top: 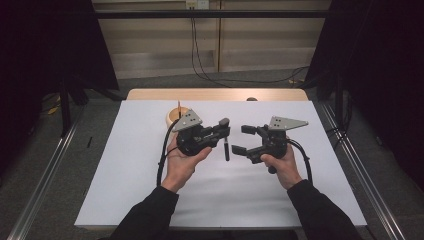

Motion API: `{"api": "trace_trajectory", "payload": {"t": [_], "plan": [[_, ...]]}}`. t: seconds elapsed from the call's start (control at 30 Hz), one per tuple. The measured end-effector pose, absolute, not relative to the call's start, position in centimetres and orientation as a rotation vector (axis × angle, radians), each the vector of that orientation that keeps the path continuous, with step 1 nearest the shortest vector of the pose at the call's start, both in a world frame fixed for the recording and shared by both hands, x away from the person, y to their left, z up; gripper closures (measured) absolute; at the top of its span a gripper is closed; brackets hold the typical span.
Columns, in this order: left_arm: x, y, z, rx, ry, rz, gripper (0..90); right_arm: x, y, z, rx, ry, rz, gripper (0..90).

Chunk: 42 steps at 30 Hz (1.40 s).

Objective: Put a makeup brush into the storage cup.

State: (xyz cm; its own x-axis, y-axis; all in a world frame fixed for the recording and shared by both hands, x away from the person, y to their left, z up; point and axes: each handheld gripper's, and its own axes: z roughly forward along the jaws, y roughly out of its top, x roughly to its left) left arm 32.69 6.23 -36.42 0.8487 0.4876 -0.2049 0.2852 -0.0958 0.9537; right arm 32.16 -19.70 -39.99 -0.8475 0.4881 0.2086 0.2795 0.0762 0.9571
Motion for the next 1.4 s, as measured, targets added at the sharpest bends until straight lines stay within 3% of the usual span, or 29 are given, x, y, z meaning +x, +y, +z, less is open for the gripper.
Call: {"api": "trace_trajectory", "payload": {"t": [0.83, 1.4], "plan": [[33.2, 8.2, -35.9, 1.706, 0.632, 0.221, 77.9, 30.7, -22.0, -40.5, 0.878, 1.947, 1.701, 1.7], [33.6, 10.4, -35.0, 1.699, 0.646, 0.258, 78.0, 27.7, -24.9, -41.8, 0.984, 1.83, 1.59, 0.7]]}}
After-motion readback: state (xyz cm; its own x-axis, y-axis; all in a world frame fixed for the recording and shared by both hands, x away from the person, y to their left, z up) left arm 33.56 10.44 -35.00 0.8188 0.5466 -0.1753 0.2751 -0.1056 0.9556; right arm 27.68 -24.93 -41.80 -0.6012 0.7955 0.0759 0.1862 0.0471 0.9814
